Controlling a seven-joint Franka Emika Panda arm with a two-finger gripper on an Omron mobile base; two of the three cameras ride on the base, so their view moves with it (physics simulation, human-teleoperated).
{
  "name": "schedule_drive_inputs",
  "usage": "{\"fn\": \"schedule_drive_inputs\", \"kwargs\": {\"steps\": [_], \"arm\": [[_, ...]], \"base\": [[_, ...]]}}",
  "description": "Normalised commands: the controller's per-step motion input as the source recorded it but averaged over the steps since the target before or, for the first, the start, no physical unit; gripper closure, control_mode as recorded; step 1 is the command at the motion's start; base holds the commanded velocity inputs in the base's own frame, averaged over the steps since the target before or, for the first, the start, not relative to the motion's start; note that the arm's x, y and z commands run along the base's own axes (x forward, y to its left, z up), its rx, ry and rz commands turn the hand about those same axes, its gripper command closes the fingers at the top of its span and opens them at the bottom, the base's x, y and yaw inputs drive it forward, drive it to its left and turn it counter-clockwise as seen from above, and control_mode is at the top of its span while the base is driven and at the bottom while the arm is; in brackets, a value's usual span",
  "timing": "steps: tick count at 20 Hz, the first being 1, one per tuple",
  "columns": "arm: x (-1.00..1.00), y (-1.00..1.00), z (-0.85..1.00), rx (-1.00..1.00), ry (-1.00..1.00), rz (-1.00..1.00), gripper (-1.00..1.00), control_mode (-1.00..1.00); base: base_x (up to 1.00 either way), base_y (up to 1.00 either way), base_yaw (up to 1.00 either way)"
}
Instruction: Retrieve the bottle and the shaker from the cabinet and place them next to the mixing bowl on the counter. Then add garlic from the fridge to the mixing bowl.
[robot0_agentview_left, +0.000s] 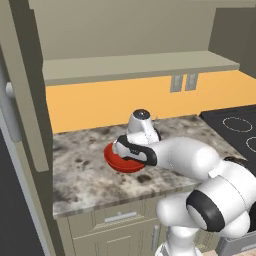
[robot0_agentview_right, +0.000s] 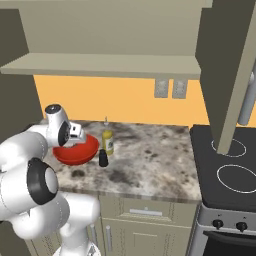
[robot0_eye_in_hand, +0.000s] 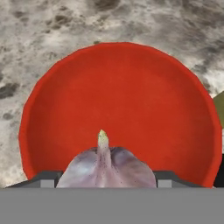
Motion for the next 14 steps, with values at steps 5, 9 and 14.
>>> {"fn": "schedule_drive_inputs", "kwargs": {"steps": [5,9,14], "arm": [[0.05,0.00,-0.27,-0.03,0.00,0.00,1.00,-1.00],[0.01,0.00,-0.25,-0.02,0.01,0.00,1.00,-1.00],[0.00,0.00,-0.26,-0.01,0.01,0.00,1.00,-1.00]], "base": [[0.00,0.00,0.00],[0.00,0.00,0.00],[0.00,0.00,0.00]]}}
